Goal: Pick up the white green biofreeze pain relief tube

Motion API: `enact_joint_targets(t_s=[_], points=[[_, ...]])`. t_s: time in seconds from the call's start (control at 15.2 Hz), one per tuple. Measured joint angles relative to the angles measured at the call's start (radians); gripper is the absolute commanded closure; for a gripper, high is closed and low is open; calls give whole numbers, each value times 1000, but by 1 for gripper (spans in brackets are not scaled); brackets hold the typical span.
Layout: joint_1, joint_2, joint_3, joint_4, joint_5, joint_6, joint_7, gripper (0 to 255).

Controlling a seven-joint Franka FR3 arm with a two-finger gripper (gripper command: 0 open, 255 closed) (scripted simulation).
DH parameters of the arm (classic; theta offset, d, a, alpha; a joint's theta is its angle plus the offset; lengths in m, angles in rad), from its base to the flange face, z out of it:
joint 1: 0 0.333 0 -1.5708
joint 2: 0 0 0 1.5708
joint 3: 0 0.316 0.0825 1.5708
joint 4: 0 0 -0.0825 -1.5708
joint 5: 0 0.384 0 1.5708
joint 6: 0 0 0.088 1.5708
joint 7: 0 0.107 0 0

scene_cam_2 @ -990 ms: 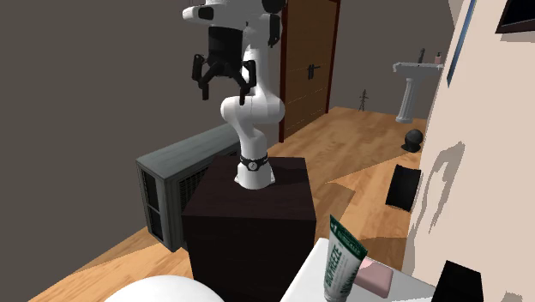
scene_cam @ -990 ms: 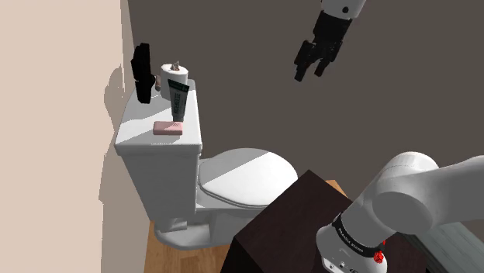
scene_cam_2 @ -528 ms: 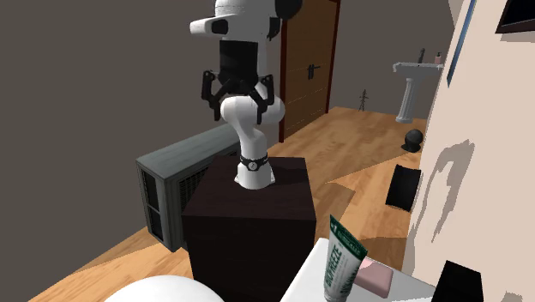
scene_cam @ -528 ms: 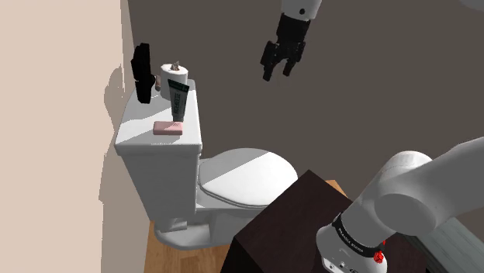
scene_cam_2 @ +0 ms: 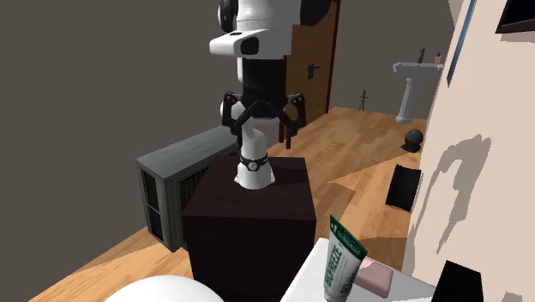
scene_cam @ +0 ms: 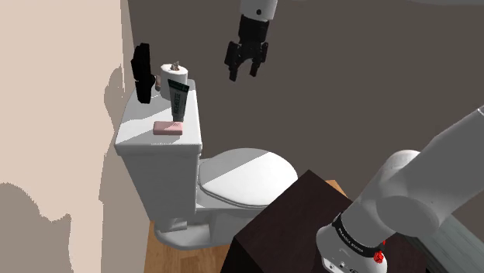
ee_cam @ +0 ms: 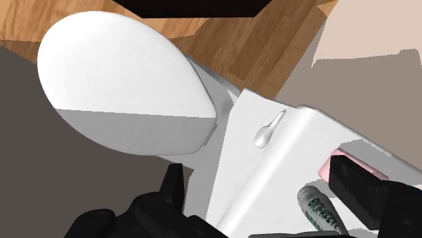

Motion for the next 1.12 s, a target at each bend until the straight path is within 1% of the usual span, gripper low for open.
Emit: enact_joint_targets(t_s=[0.26,0.79,0.86,0.92,1.12], points=[[21,145,22,124,16,5,-2,0],[70,464,65,469,28,-49,-2,0],[75,486,69,496,28,-55,0,0],[77,495,70,499,28,-51,-1,0],[79,506,71,480,28,-21,0,0]])
